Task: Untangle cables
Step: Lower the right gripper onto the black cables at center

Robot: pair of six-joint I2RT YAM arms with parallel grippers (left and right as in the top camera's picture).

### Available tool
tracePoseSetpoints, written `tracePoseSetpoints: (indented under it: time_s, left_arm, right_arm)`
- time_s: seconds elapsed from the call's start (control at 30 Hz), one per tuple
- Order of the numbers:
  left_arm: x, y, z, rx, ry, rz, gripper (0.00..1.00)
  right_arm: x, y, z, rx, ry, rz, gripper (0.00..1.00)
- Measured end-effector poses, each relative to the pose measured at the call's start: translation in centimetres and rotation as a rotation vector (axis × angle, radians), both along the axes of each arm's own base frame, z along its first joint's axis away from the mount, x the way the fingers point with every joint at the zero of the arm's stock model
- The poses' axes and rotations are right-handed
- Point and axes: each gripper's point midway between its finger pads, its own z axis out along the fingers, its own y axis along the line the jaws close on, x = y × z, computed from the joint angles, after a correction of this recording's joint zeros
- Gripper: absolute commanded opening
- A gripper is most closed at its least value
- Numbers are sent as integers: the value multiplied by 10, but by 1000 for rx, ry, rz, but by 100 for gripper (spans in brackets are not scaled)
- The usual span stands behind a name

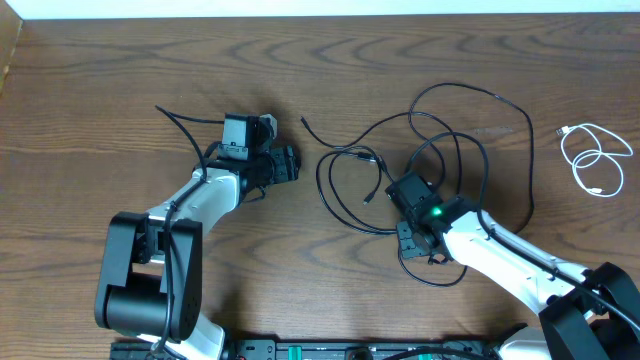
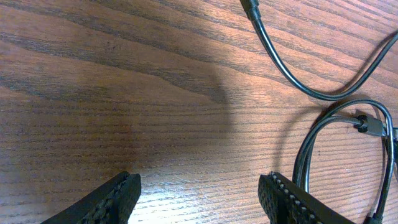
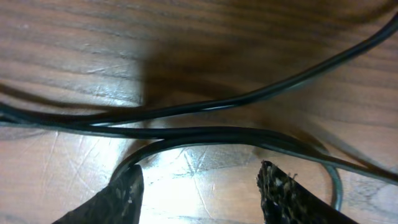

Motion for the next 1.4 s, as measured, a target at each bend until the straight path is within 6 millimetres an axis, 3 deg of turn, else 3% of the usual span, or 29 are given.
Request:
tracePoseSetpoints:
  time_s: [0.07,0.17,0.27,0.37,0.47,0.7,0.9,1.03,1.23,1.4]
  left_arm:
    - [0,0,0,0,0,0,67]
    - [0,0,0,0,0,0,67]
    - [0,0,0,0,0,0,67]
    - [0,0,0,0,1,0,67]
    - [0,0,0,0,1,0,67]
    - [0,0,0,0,1,0,67]
    - [0,0,0,0,1,0,67]
    - [-1,0,-1,1,5,0,67]
    - [-2,0,-1,1,8,0,67]
    - [-2,0,-1,1,8,0,67]
  right_arm:
    - [-2,-3,-2,-8,0,-14,79]
    - [-2,-6,-3,-24,-2,-3,82]
    - [-2,-6,-3,-30,2,42,73]
    - [-4,-8,-3,-50,12,93,58]
    - [-5,-9,-4,-59,17,132,57]
    - [-23,-20,0,-104,95,203,60]
    - [-12,-15,12,-81,41,217,68]
    - [1,-12,14,-59,-10,205,82]
    - [10,-16,8,-75,-63,198,78]
    - [7,-22,-4,-74,-78,185,86]
